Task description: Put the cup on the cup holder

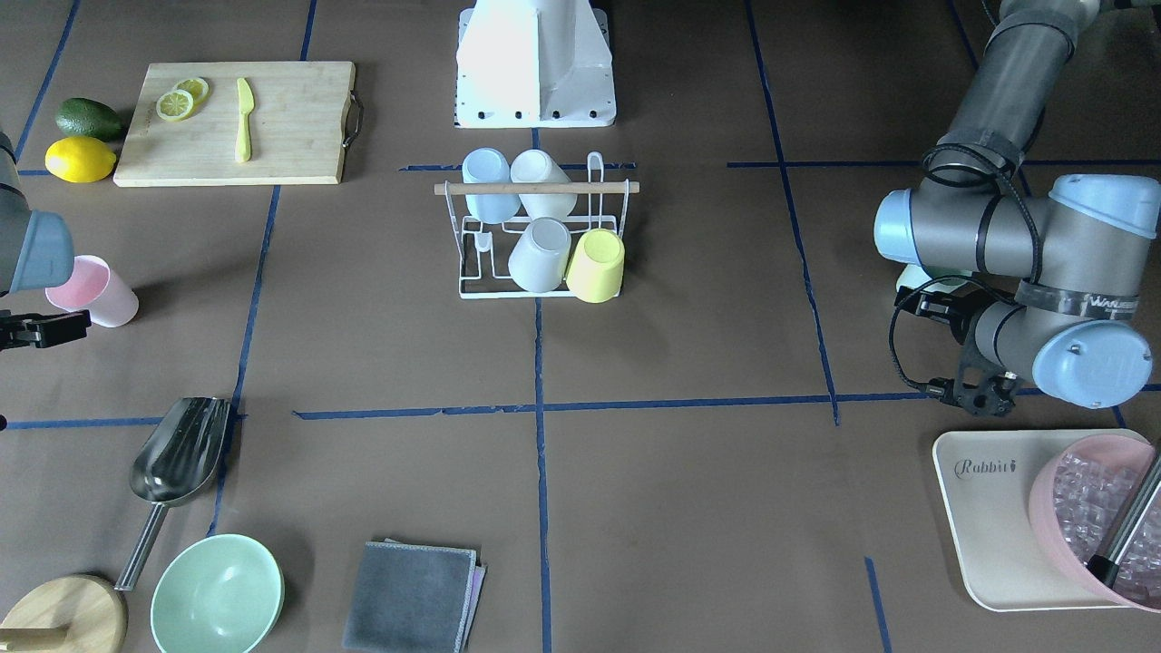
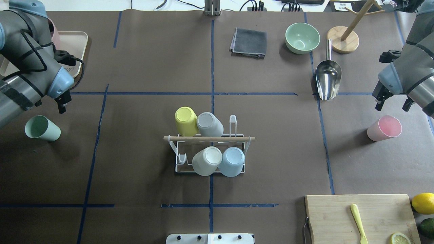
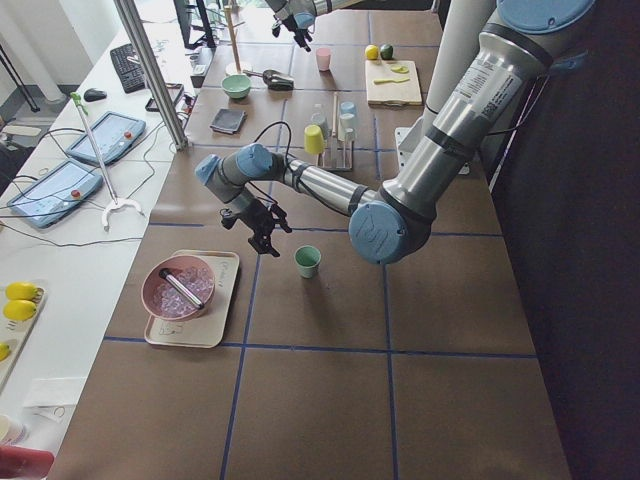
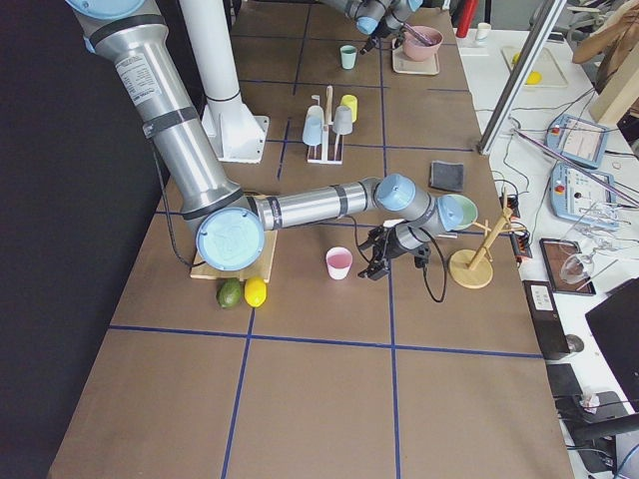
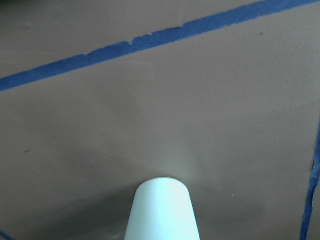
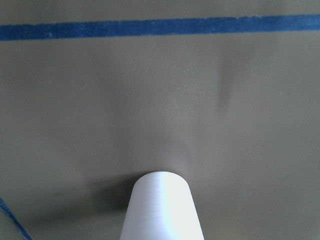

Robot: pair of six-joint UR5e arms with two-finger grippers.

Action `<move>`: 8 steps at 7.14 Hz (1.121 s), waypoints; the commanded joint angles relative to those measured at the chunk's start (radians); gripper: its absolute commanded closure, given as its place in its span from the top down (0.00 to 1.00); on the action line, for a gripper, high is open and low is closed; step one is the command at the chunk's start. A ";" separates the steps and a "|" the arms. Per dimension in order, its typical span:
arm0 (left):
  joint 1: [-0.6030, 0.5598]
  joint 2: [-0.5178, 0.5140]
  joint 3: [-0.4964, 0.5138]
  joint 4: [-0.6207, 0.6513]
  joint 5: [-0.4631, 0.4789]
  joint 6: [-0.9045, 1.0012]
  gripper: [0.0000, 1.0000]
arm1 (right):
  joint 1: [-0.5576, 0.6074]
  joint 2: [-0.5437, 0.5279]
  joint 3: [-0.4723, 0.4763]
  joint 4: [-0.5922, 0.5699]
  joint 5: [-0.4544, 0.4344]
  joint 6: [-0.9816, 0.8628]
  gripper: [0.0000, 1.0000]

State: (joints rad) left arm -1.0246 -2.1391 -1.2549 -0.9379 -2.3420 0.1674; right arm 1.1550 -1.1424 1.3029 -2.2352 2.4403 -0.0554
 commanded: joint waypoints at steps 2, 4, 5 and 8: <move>0.031 -0.004 0.067 -0.025 -0.005 -0.002 1.00 | -0.018 -0.028 -0.002 0.009 0.022 -0.046 1.00; 0.034 -0.001 0.084 0.013 -0.007 -0.002 1.00 | -0.026 -0.043 -0.002 0.011 0.039 -0.078 1.00; 0.034 -0.001 0.086 0.048 -0.007 -0.002 1.00 | -0.037 -0.046 -0.004 0.011 0.043 -0.077 1.00; 0.044 -0.001 0.094 0.125 -0.010 -0.002 1.00 | -0.073 -0.046 -0.043 0.054 0.075 -0.078 1.00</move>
State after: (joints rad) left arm -0.9863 -2.1412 -1.1640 -0.8322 -2.3512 0.1657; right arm 1.0942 -1.1884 1.2718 -2.1985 2.5076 -0.1341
